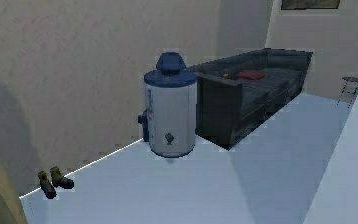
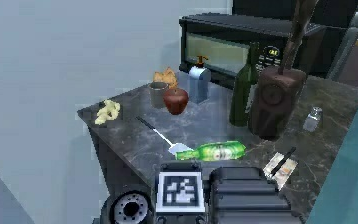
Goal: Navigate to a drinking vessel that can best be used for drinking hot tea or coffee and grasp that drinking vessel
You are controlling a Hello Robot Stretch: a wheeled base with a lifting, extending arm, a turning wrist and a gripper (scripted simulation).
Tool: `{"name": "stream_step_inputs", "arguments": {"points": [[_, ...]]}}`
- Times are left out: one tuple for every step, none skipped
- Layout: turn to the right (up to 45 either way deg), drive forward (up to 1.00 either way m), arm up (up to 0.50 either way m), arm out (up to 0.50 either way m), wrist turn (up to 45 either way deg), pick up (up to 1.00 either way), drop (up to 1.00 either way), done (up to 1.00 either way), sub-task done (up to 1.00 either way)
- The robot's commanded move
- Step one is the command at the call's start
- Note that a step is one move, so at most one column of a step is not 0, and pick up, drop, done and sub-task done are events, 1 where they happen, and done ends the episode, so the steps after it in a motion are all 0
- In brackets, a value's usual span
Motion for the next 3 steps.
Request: {"name": "stream_step_inputs", "arguments": {"points": [[0.0, 0.0, 0.0, 0.5, 0.0, 0.0, 0.0, 0.0, 0.0], [0.0, 0.0, 0.0, 0.0, 45.0, 0.0, 0.0, 0.0, 0.0], [0.0, 0.0, 0.0, 0.0, 45.0, 0.0, 0.0, 0.0, 0.0]]}}
